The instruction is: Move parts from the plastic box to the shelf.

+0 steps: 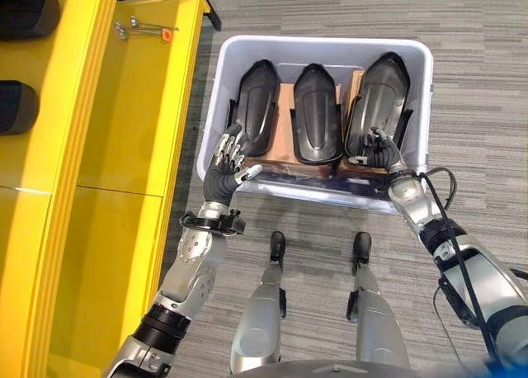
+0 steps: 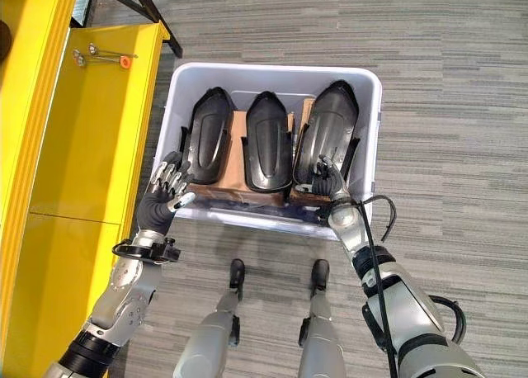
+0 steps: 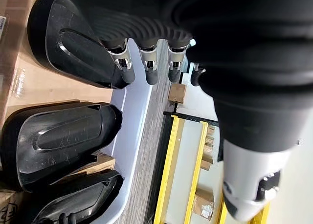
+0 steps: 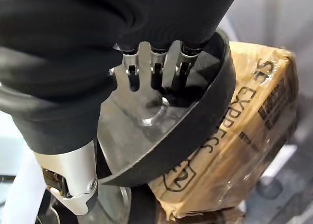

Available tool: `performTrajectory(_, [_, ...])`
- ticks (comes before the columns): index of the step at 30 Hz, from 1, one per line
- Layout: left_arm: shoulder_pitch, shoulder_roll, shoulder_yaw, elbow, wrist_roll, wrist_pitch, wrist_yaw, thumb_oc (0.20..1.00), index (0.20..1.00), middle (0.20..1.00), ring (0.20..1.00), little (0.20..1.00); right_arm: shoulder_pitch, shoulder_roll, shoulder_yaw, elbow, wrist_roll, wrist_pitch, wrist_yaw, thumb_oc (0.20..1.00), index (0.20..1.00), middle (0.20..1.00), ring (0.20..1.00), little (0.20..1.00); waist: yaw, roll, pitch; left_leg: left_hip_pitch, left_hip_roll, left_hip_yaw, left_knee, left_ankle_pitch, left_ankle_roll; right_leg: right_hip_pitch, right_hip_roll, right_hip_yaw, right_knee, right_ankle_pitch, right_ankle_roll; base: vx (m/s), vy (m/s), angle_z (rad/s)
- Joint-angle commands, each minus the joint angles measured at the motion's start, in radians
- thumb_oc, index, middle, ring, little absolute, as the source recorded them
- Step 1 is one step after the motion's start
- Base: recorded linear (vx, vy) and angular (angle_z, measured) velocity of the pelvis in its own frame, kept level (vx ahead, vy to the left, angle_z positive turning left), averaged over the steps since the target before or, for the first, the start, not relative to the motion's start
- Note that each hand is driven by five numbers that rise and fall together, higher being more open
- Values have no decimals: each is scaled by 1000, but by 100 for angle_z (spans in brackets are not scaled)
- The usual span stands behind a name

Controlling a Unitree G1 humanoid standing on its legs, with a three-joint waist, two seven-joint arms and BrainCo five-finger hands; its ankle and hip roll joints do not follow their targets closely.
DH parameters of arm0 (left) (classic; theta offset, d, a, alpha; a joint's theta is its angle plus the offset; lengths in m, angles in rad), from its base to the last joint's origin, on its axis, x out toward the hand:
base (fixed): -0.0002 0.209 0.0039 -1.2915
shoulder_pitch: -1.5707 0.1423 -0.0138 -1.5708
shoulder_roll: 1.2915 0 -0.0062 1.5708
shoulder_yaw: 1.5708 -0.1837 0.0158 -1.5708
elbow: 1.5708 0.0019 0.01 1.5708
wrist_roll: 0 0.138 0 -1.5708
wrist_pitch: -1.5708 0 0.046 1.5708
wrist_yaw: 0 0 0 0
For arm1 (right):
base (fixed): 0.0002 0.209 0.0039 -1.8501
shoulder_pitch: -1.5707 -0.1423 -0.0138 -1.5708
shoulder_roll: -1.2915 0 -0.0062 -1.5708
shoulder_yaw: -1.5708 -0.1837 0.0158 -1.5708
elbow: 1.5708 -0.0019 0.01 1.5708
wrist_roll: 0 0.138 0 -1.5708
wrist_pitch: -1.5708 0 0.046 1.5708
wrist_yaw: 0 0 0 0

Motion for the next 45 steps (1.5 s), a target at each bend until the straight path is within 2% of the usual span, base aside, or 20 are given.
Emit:
performTrajectory(1, [-23,47,-8,-69,0,-65,-10,1000,1000,1000,1000,1000,-98,22,72,2,-68,14,65,1000,1000,1000,1000,1000,26,-35,19,30,34,1,4,26,-26,9,-119,2,49,3,70,0,0,0])
performTrajectory(8, [-30,43,-1,-64,5,-65,-4,1000,1000,1000,1000,1000,-88,15,79,20,-98,18,70,1000,1000,1000,1000,1000,26,-43,26,20,35,-3,4,29,-26,1,-116,-1,55,0,70,0,0,0])
performTrajectory(18, [-15,45,23,-66,13,-60,0,1000,1000,1000,1000,1000,-38,-4,74,-61,-126,23,82,1000,1000,1000,1000,1000,10,-58,27,27,37,0,4,22,-25,2,-112,3,56,-4,70,0,0,0])
performTrajectory(27, [12,55,76,-79,12,-58,2,1000,1000,1000,1000,1000,40,-140,-72,-353,-84,0,37,1000,1000,1000,1000,1000,-31,-89,24,41,46,12,4,10,-26,-3,-105,17,60,-5,71,0,0,0])
performTrajectory(32, [22,62,94,-91,16,-60,2,1000,1000,1000,1000,1000,46,-181,-141,-459,-76,-27,2,1000,1000,1000,1000,1000,-40,-93,22,43,48,16,4,7,-26,-7,-102,21,62,-5,70,0,0,0])
performTrajectory(39, [31,68,100,-101,10,-60,6,1000,1000,1000,1000,1000,17,-178,-242,-529,-35,-58,-79,1000,1000,1000,1000,1000,-43,-93,19,36,48,21,4,5,-27,-20,-98,24,64,-5,72,0,0,0])
performTrajectory(45, [37,77,87,-104,-3,-59,9,1000,1000,1000,1000,1000,-44,-139,-268,-456,-2,-59,-137,1000,1000,1000,1000,1000,-35,-86,17,30,49,19,4,5,-26,-23,-96,24,63,-5,70,3,-7,-4])
